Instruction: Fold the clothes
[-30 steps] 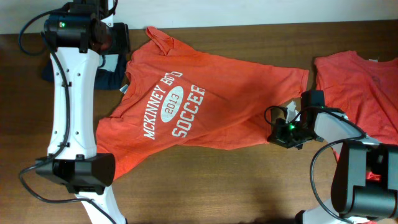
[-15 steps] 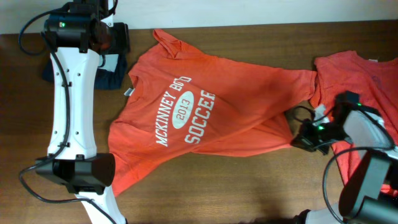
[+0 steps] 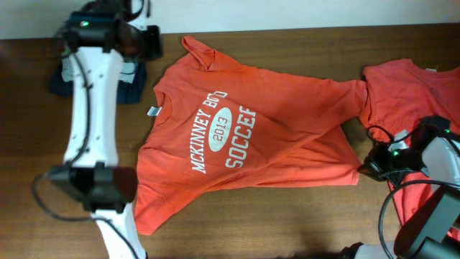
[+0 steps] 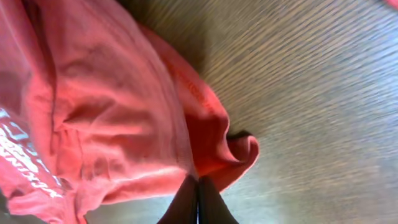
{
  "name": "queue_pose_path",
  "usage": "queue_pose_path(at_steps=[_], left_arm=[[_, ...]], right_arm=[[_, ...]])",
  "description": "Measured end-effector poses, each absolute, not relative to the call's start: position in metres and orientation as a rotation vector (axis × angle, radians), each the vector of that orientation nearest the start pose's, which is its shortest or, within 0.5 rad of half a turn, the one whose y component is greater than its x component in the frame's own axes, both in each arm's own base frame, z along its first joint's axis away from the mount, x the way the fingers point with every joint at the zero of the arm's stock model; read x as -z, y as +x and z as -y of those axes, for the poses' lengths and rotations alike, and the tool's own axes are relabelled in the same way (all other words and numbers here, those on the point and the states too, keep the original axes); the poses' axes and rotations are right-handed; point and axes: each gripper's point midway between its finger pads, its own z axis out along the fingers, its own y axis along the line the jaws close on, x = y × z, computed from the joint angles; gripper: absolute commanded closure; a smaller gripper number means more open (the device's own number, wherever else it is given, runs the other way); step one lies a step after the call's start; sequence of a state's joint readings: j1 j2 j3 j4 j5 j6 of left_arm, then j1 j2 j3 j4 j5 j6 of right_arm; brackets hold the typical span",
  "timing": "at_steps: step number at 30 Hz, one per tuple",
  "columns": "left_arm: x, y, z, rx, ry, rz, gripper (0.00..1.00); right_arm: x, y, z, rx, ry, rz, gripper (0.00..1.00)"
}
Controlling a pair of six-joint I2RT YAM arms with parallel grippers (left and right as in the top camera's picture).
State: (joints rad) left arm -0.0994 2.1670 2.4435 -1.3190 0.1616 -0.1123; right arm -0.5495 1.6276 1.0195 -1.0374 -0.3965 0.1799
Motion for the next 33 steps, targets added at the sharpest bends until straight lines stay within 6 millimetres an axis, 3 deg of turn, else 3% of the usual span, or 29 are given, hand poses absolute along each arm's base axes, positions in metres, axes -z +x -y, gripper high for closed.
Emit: queue_pose_path(at_steps=[3, 6, 9, 11, 15, 20, 24, 33], left_arm=[[-0.199, 0.514, 0.098, 0.360, 0.095, -2.710, 1.00], [-0.136, 0.520, 0.119, 0.413, 0.170, -2.817, 0.99], [-0.095, 0.524, 0.136, 0.448, 0.228, -2.862, 1.00], [-0.079, 0.527, 0.143, 0.461, 0.252, -2.869, 0.99], [-0.060, 0.540, 0.147, 0.466, 0.273, -2.842, 0.99], [-0.035, 0.546, 0.140, 0.405, 0.266, -2.861, 0.99], [-0.007, 0.546, 0.133, 0.343, 0.257, -2.902, 1.00], [-0.006, 0.558, 0.106, 0.179, 0.175, -2.886, 0.99]], right_arm=[[-0.052, 0.241, 0.073, -0.576, 1.135, -2.924, 0.96], [-0.051, 0.230, 0.077, -0.508, 1.181, -2.963, 0.96], [-0.050, 0.220, 0.084, -0.487, 1.248, -2.966, 0.96], [-0.051, 0.213, 0.092, -0.485, 1.315, -2.948, 0.96], [-0.053, 0.199, 0.112, -0.470, 1.460, -2.880, 0.96], [-0.073, 0.192, 0.132, -0.444, 1.551, -2.792, 0.96], [-0.088, 0.185, 0.133, -0.407, 1.560, -2.778, 0.96], [-0.093, 0.170, 0.127, -0.382, 1.595, -2.832, 0.96]])
